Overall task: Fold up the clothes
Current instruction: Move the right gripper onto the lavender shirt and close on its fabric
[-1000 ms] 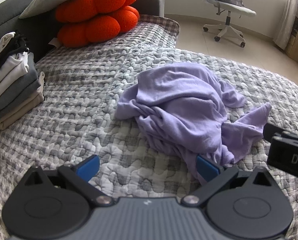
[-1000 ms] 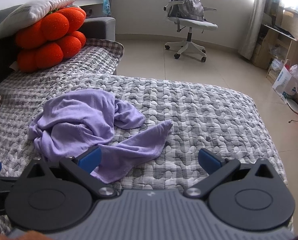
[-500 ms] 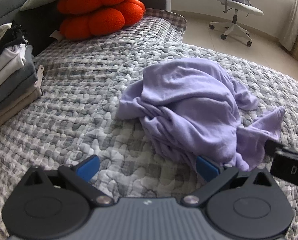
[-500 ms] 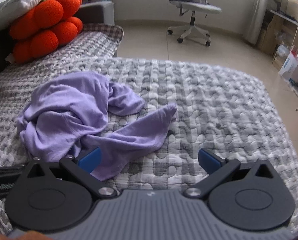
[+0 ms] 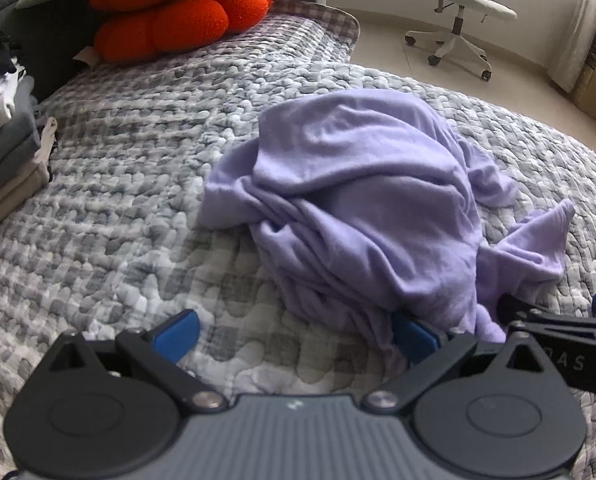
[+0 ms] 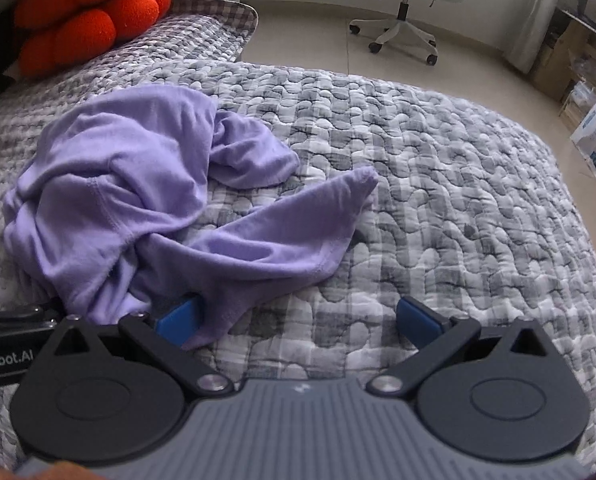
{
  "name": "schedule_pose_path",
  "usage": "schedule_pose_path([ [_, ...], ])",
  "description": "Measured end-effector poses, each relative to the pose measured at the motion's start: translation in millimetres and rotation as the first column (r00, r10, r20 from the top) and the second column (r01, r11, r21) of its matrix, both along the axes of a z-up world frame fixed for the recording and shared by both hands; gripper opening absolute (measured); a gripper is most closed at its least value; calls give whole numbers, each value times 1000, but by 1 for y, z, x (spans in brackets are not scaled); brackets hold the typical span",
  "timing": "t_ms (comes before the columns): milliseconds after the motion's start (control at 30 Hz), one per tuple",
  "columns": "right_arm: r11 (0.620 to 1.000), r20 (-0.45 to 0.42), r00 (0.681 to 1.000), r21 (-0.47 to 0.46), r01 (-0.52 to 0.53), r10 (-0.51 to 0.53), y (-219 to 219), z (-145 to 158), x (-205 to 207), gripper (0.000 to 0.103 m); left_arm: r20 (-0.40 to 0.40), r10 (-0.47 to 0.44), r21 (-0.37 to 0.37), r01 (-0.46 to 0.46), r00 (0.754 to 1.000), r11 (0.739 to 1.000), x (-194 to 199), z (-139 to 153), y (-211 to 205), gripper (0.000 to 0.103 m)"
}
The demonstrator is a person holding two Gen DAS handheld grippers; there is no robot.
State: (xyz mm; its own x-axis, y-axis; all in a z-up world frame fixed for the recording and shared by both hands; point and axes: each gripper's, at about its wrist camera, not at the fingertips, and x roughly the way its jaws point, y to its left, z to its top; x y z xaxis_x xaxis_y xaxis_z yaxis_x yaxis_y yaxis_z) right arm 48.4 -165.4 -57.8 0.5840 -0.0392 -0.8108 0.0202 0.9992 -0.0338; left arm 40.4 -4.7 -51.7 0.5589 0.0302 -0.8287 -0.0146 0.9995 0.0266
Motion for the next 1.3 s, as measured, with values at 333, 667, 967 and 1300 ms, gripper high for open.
schedule_pose_path([
  [333,1000,19,1000,21,-6,5,-3,-4,-4,103,48,-21,-8,22,999,1000,-6,-8,3,103],
  [667,1000,115,993,30,1,-5,-6,10,-12,103,68,6,-51,-3,998,999,-5,9,25,103],
  [967,969,214,974,216,-123,76,6,35,-28,91,151,157,-87,-145,976,986,-7,24,60,103],
  [1300,937,234,941,192,-292,246,52,35,-31,62,153,240,-183,-211,959,960,-7,25,80,102],
])
